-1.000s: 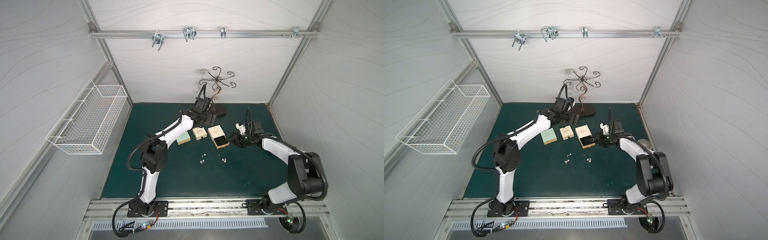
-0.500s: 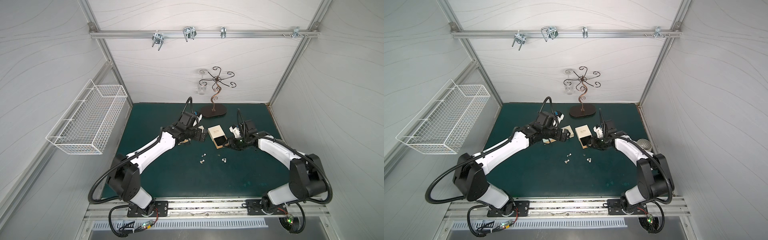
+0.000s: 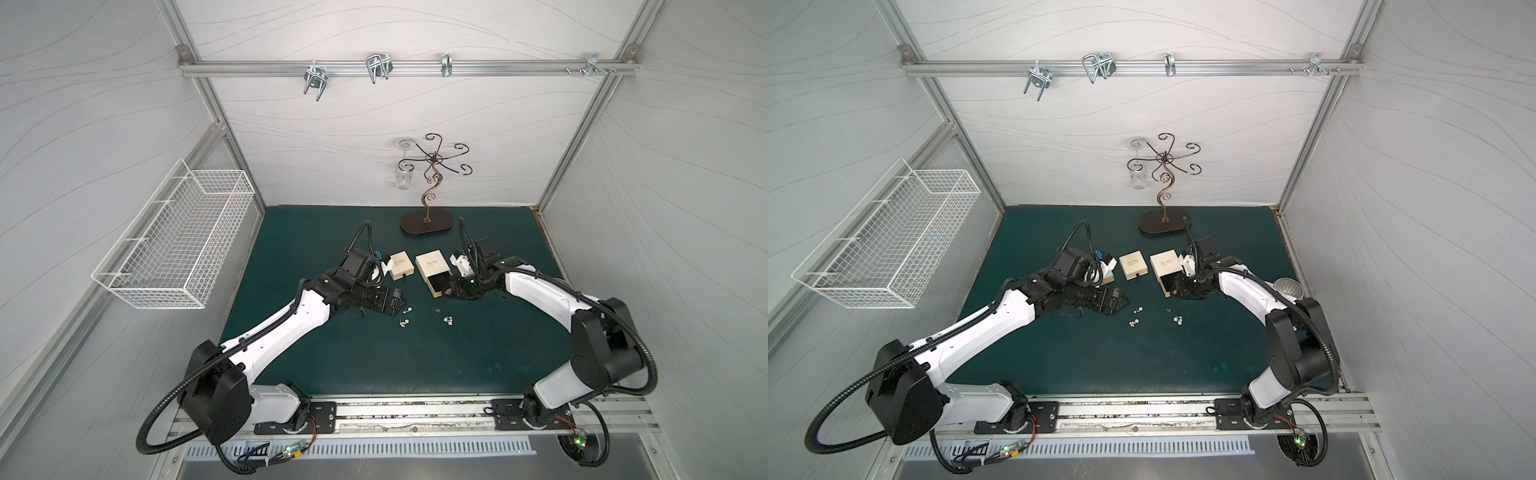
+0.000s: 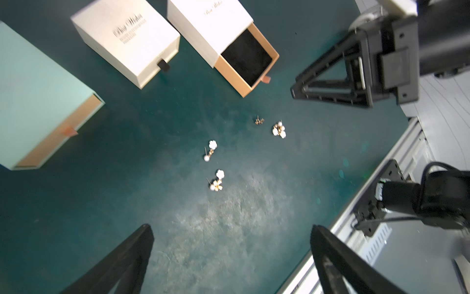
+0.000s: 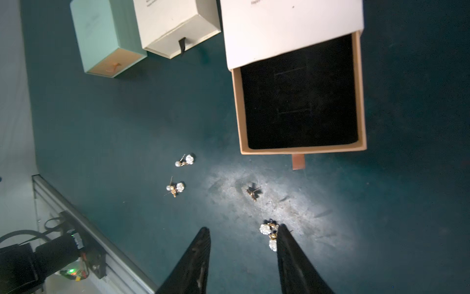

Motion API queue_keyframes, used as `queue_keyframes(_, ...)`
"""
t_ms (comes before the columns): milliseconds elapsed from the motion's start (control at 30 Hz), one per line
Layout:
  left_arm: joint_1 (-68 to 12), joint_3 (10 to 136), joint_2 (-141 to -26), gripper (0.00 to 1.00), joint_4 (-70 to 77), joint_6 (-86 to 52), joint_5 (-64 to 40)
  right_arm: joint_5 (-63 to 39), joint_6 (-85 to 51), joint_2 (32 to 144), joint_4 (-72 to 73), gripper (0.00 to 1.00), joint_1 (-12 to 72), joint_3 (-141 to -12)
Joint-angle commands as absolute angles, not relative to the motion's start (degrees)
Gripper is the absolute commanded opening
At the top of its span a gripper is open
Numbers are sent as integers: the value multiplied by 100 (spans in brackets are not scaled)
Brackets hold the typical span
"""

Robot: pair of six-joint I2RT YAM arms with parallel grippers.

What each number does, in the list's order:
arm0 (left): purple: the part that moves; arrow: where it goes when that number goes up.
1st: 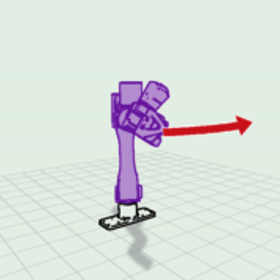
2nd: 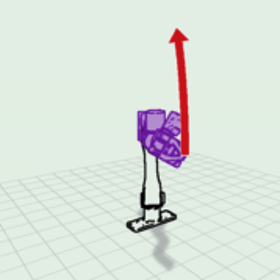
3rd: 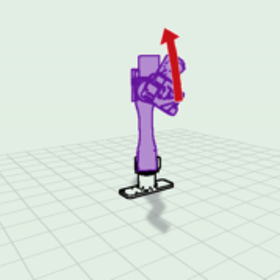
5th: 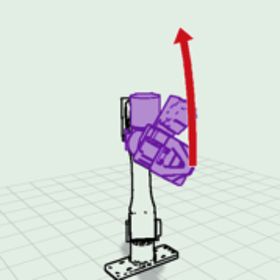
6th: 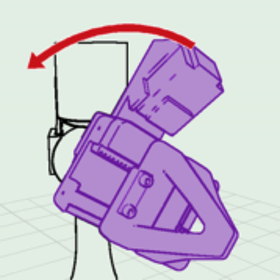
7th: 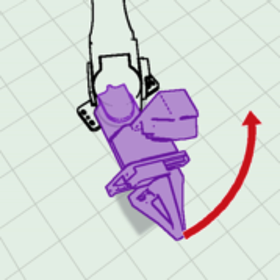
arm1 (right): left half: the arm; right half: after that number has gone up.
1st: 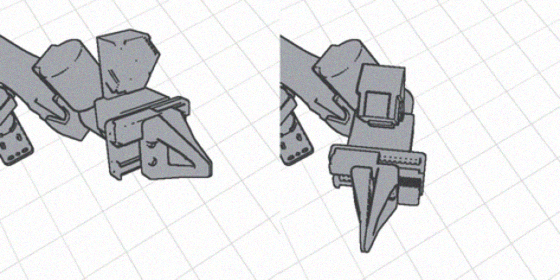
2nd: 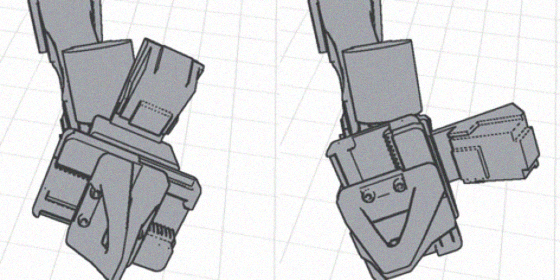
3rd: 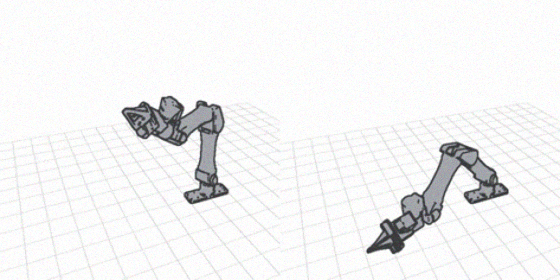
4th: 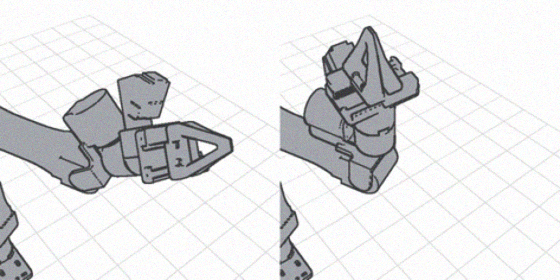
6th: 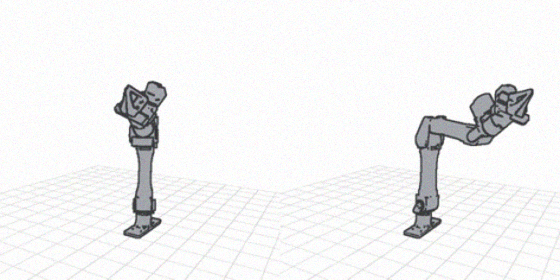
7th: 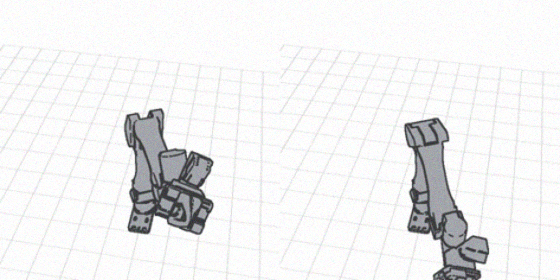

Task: Place the earrings into the drawer-style jewelry box
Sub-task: Pick up the earring from the center of the board.

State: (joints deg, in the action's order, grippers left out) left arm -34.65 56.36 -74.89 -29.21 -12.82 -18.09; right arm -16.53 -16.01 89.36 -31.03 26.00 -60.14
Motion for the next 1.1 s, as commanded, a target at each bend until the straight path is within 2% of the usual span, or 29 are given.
queue_keyframes(0,-3489,5453,-7298,99,-2966,-1093,-2331,-1206,-1300,9057,-3461,44,2793,-6232)
queue_keyframes(433,-3489,5238,-7485,99,-2869,-855,-3025,-686,-1222,9704,-3573,32,3372,-6557)
queue_keyframes(1067,-3484,5071,-7682,99,-2537,-961,-3322,-590,-737,10066,-3557,21,3570,-6567)
